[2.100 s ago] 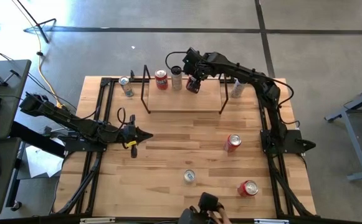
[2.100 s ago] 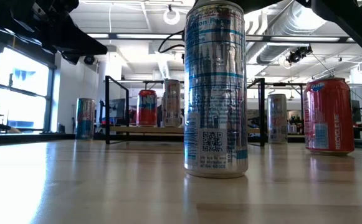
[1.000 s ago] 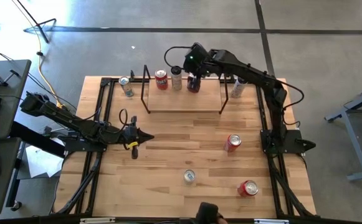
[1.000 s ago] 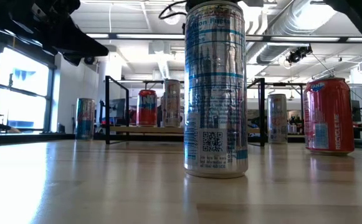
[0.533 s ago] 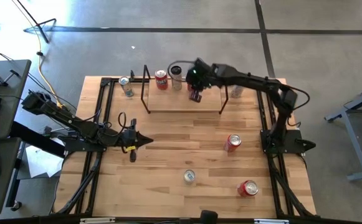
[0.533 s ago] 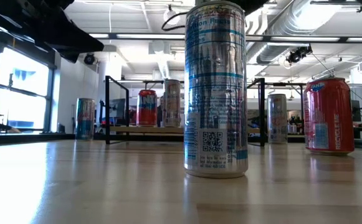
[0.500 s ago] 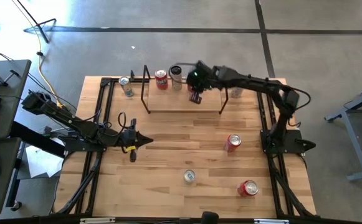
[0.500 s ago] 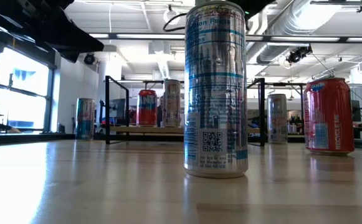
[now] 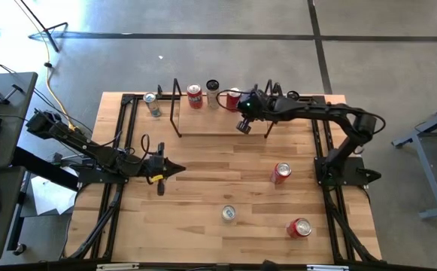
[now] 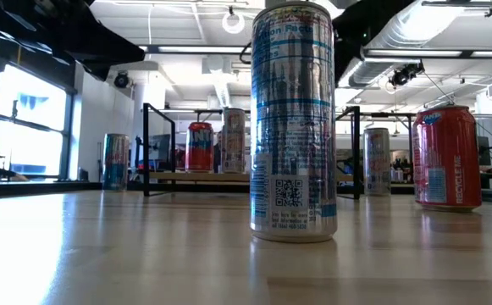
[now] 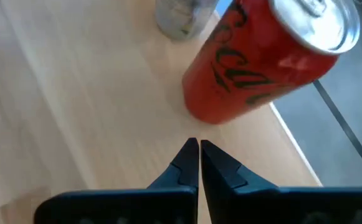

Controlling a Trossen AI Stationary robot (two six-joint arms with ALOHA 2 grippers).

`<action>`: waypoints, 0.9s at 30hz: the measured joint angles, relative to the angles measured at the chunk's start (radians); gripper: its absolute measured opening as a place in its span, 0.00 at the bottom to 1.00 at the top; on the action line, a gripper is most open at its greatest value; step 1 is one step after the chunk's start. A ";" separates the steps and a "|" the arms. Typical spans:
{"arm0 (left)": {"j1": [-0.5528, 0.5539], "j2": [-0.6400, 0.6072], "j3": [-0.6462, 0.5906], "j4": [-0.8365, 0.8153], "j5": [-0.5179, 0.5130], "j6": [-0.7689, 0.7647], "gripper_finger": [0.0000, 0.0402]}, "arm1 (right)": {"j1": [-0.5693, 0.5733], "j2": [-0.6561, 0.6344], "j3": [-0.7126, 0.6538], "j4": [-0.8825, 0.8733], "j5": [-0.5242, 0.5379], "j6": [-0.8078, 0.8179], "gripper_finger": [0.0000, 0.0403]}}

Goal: Place canned beverage on shelf
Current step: Put the top red black soda can on the shelf

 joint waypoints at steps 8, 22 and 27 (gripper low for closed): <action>0.000 0.000 0.000 -0.002 0.000 -0.015 0.00 | -0.061 0.050 0.002 0.075 0.002 0.019 0.00; 0.000 0.000 0.000 -0.002 0.001 -0.017 0.00 | -0.062 0.092 0.002 0.172 -0.061 0.019 0.00; 0.000 0.000 0.000 -0.002 0.001 -0.017 0.00 | -0.062 0.061 0.003 0.141 -0.115 0.019 0.00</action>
